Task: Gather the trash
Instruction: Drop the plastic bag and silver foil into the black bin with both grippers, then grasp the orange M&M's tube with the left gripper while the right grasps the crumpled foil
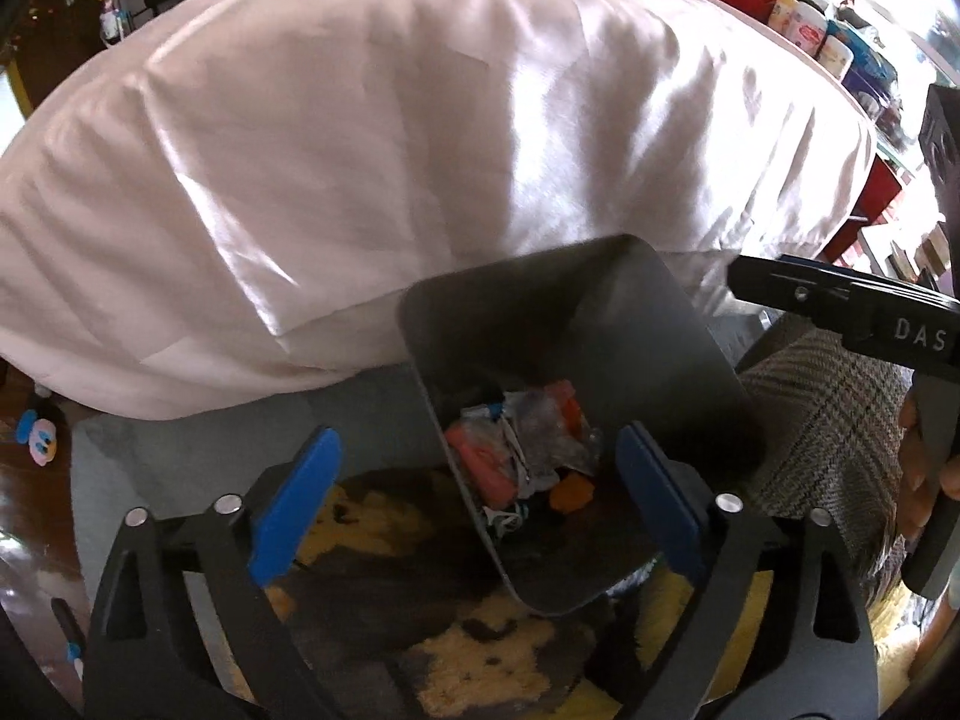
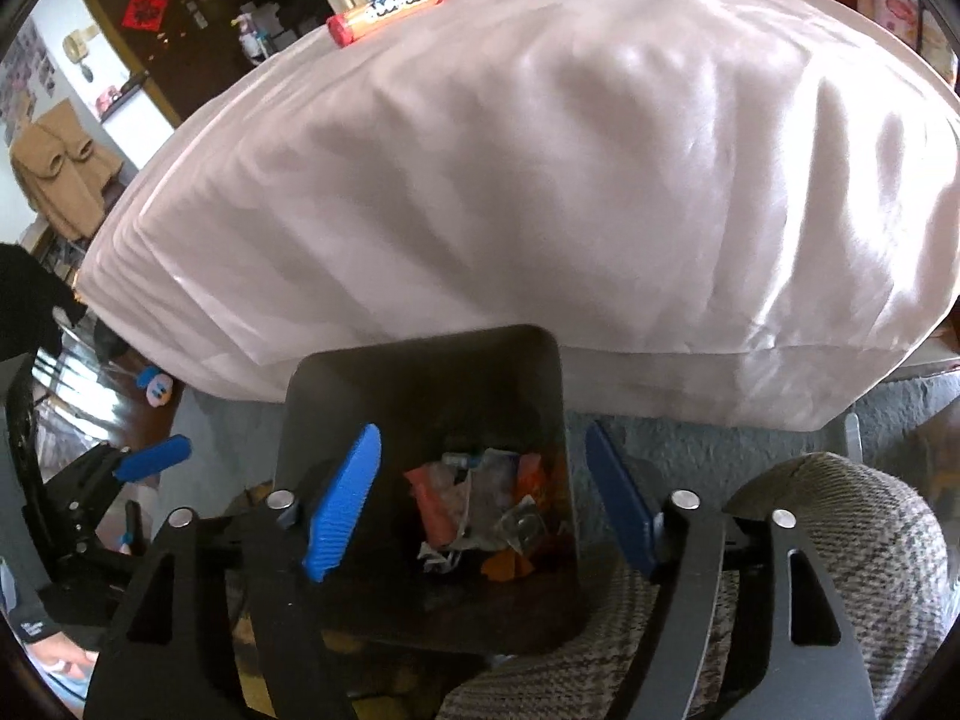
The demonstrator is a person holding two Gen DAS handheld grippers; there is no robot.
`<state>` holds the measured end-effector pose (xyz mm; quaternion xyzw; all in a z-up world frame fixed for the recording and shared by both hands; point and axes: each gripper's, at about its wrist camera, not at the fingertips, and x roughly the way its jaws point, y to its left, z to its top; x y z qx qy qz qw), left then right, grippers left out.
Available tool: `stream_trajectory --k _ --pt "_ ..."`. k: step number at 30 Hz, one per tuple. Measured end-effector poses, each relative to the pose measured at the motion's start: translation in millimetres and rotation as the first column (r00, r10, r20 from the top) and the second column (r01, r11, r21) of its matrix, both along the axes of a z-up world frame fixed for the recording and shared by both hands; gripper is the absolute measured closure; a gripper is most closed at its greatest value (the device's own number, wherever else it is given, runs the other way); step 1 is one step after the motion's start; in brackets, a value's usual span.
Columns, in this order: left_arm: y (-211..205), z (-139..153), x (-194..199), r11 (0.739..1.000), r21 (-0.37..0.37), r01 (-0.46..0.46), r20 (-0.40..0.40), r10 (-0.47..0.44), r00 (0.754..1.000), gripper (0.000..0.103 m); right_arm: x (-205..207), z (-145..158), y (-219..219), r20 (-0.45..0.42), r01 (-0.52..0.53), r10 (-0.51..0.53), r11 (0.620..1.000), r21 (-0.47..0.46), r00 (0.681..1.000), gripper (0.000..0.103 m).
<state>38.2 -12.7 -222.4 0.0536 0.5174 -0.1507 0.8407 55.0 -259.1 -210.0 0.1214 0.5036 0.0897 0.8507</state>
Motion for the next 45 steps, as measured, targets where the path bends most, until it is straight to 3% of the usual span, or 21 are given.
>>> stream_trajectory --k 6,23,38,45 --pt "16 20 3 0.999 -0.017 -0.037 0.045 0.038 0.998 0.008 3 7 -11 0.0 0.03 -0.03 0.999 0.035 1.0 0.015" --pt "29 80 47 0.998 -0.011 -0.066 0.188 0.067 0.98 0.008 46 80 -24 0.173 0.053 -0.044 0.997 -0.049 0.984 0.014" --pt "-7 112 179 0.999 -0.037 0.002 0.244 0.007 0.97 0.008 154 104 -7 0.225 0.083 -0.047 0.984 -0.155 0.973 0.014" --pt "-31 114 234 0.998 -0.032 0.053 0.261 -0.043 0.964 0.015 190 105 -7 0.219 0.102 -0.059 0.976 -0.192 0.974 0.014"
